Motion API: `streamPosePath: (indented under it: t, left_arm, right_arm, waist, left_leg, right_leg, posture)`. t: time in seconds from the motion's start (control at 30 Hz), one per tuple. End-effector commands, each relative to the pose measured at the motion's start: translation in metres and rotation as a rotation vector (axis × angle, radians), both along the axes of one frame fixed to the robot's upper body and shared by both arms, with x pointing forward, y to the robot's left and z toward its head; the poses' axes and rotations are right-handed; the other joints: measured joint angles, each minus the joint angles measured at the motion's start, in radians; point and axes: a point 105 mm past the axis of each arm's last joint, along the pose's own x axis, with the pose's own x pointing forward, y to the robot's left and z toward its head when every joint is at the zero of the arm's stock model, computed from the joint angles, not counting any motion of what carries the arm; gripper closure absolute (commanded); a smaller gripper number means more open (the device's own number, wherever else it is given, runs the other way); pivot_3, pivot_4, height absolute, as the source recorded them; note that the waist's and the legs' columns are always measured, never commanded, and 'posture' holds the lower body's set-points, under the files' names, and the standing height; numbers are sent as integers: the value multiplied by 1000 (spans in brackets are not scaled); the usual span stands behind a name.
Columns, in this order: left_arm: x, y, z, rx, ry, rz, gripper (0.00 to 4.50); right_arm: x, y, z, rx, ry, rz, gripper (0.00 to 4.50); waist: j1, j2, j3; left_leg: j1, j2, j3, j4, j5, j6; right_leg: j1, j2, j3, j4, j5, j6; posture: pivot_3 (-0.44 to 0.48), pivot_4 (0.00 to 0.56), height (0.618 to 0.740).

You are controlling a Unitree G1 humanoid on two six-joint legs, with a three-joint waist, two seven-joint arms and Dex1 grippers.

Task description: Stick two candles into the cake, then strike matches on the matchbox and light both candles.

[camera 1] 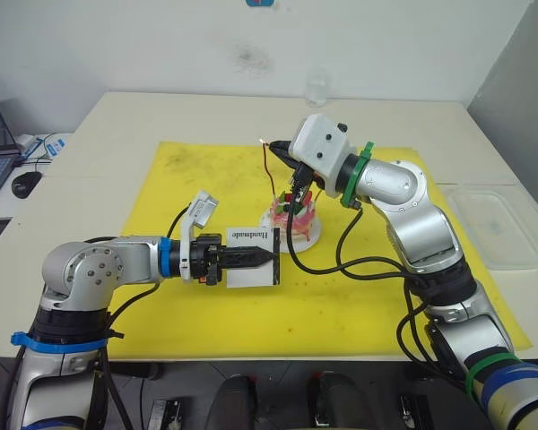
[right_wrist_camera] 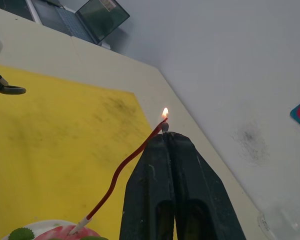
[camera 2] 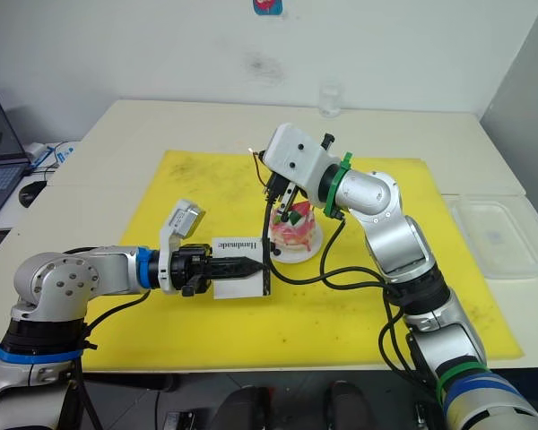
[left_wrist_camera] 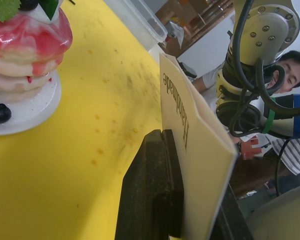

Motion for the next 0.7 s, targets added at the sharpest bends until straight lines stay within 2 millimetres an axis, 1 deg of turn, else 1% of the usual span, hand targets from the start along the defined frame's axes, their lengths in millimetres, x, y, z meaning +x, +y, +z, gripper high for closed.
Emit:
streamPosePath:
  t: [0.03, 0.3, 0.7]
  left_arm:
    - [-3, -3, 10, -22, -43, -24, 4500]
    - [-4, -3, 10, -22, -41, -26, 4500]
    - [-5, -3, 10, -21, -41, -33, 4500]
  right_arm:
    - [-4, -1, 13, 22, -47, 3, 4449]
    - [-5, -2, 14, 26, -49, 0, 4449]
    - [-12, -10, 12, 31, -42, -2, 4449]
  waist:
    - [0, 0, 0]
    - [0, 0, 0]
    - [0, 0, 0]
  left_leg:
    - [0, 0, 0, 0, 0, 0]
    - [0, 0, 0, 0, 0, 0]
    - [0, 0, 0, 0, 0, 0]
  right_leg:
    - [0, 0, 0, 0, 0, 0]
    - [0, 0, 0, 0, 0, 0]
    - [0, 0, 0, 0, 0, 0]
  posture:
    - [0, 150, 740]
    - [0, 150, 740]
    - [0, 150, 740]
